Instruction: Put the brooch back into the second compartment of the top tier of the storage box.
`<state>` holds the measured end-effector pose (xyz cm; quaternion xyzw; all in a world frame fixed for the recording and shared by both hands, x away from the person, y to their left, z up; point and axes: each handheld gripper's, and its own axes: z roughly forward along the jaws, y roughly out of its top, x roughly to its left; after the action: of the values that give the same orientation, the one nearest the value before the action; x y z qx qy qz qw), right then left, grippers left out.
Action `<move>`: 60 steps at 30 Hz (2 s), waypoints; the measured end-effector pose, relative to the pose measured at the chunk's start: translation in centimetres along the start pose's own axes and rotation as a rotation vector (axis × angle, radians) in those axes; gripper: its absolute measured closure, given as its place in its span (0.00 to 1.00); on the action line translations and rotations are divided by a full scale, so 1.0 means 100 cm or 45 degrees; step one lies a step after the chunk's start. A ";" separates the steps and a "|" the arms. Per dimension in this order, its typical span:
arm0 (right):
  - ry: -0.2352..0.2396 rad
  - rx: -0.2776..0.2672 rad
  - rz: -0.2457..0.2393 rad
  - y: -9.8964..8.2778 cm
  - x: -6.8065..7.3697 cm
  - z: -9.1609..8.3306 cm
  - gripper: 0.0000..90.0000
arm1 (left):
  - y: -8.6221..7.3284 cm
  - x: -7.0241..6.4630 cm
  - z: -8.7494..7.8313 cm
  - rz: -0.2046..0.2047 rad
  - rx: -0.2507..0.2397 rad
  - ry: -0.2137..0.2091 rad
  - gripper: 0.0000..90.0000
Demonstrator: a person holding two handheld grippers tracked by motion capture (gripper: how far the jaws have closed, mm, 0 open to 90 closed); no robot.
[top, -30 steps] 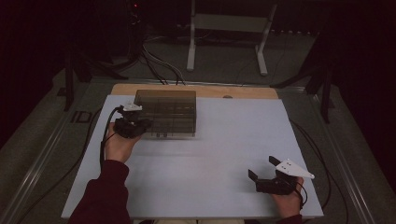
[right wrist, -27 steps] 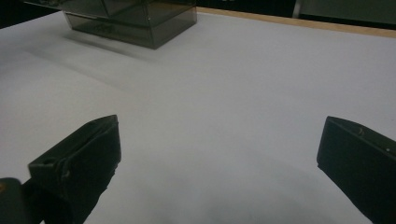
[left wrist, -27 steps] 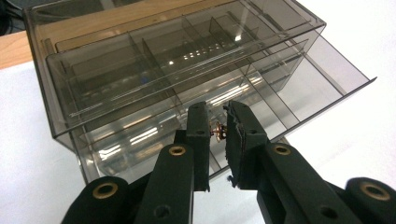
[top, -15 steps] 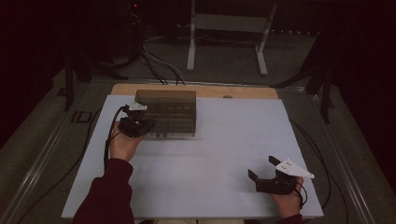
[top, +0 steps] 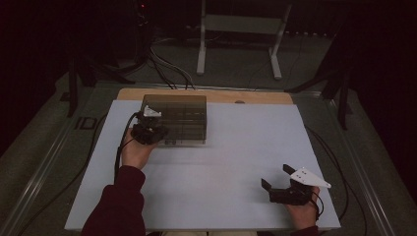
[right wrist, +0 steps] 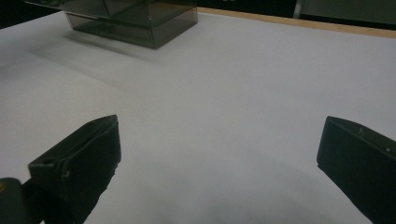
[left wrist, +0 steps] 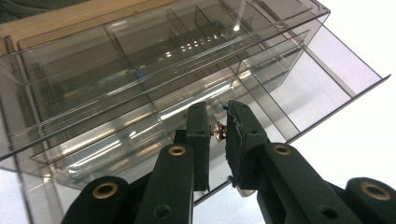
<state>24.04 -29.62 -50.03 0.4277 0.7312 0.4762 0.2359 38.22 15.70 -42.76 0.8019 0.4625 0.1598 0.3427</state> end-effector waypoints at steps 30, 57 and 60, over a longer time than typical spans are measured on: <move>-0.002 0.008 -0.002 0.000 0.000 0.000 0.00 | 0.006 -0.010 0.007 -0.049 -0.016 0.015 0.50; -0.005 0.012 0.002 0.000 0.001 0.000 0.00 | -0.015 0.008 -0.032 -0.114 -0.207 0.077 0.01; -0.004 0.014 -0.001 0.000 0.001 0.001 0.00 | -0.020 0.011 -0.039 -0.116 -0.243 0.067 0.01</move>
<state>24.03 -29.53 -50.06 0.4294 0.7335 0.4714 0.2352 35.24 18.90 -41.43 0.7394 0.4899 0.2084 0.4121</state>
